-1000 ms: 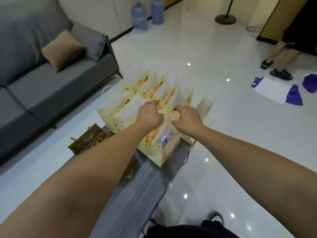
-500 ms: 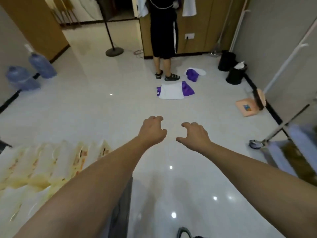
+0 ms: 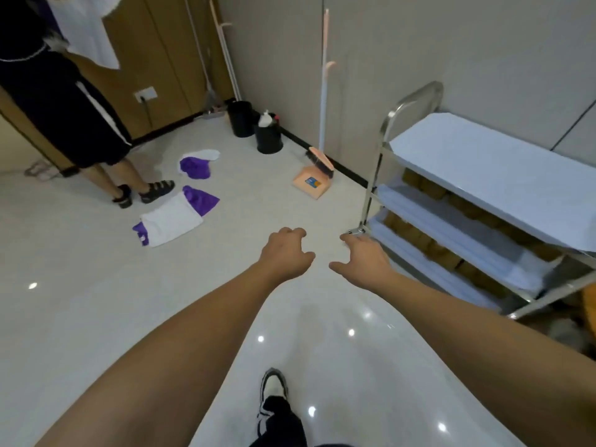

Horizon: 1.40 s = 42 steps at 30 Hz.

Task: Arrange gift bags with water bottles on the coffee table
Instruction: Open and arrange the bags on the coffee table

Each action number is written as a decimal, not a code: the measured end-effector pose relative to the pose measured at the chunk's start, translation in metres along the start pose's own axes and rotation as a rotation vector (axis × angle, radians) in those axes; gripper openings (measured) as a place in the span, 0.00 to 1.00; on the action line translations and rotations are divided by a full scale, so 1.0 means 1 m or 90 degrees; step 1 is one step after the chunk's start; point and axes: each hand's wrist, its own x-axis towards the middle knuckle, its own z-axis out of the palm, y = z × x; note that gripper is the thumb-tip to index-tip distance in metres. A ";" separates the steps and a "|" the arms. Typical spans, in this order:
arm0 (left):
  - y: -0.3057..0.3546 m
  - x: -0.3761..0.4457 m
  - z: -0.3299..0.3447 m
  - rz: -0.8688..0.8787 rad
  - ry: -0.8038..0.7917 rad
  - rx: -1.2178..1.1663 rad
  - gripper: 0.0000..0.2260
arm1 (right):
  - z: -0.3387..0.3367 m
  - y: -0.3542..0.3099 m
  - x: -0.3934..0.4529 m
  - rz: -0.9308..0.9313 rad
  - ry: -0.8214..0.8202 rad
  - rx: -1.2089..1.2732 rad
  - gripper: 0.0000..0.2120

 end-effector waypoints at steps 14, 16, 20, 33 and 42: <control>0.078 0.211 -0.015 0.271 -0.144 0.071 0.21 | -0.056 0.058 0.095 0.292 0.146 0.089 0.34; 0.094 0.238 -0.007 0.276 -0.172 0.071 0.20 | -0.060 0.071 0.115 0.318 0.146 0.106 0.33; 0.129 0.301 0.021 0.297 -0.205 0.068 0.20 | -0.065 0.109 0.173 0.343 0.132 0.114 0.32; 0.184 0.474 0.144 0.232 -0.239 0.007 0.20 | -0.021 0.232 0.333 0.404 0.064 0.158 0.31; 0.170 0.570 0.273 0.271 -0.179 -0.020 0.19 | 0.059 0.322 0.437 0.413 0.152 0.144 0.28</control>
